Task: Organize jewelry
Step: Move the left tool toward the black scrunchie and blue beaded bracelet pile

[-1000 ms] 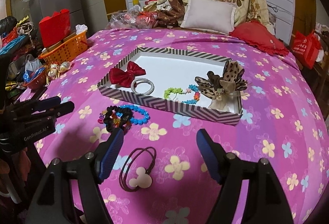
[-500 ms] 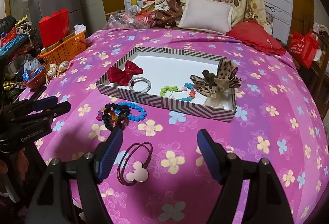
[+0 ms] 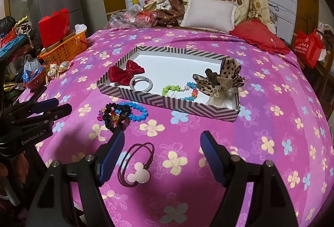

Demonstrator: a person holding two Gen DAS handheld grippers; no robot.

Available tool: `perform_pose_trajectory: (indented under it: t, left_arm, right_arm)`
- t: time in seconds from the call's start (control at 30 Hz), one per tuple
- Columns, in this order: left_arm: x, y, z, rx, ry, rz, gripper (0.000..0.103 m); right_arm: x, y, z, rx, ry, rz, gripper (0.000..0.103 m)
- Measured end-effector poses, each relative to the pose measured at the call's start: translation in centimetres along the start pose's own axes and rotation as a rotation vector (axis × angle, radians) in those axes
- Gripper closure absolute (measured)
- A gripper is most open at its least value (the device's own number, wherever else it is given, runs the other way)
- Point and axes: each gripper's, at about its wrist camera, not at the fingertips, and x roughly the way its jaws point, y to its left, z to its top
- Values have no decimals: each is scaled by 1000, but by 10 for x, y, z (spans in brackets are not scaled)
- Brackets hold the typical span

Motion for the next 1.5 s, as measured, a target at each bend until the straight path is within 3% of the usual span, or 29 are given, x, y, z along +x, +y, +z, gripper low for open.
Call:
perform_pose_trajectory:
  t: [0.6, 0.9, 1.27, 1.5]
  left_arm:
    - [11, 10, -2, -6, 31, -18, 78]
    - [22, 28, -6, -62, 69, -147, 78]
    - [45, 25, 6, -98, 125, -228, 78]
    - [60, 16, 17, -102, 148, -256, 78]
  right_arm:
    - [8, -4, -4, 10, 18, -1, 25]
    - [19, -12, -11, 26, 45, 5, 25]
    - [38, -4, -29, -19, 115, 86, 26]
    - [43, -4, -31, -23, 122, 79, 26]
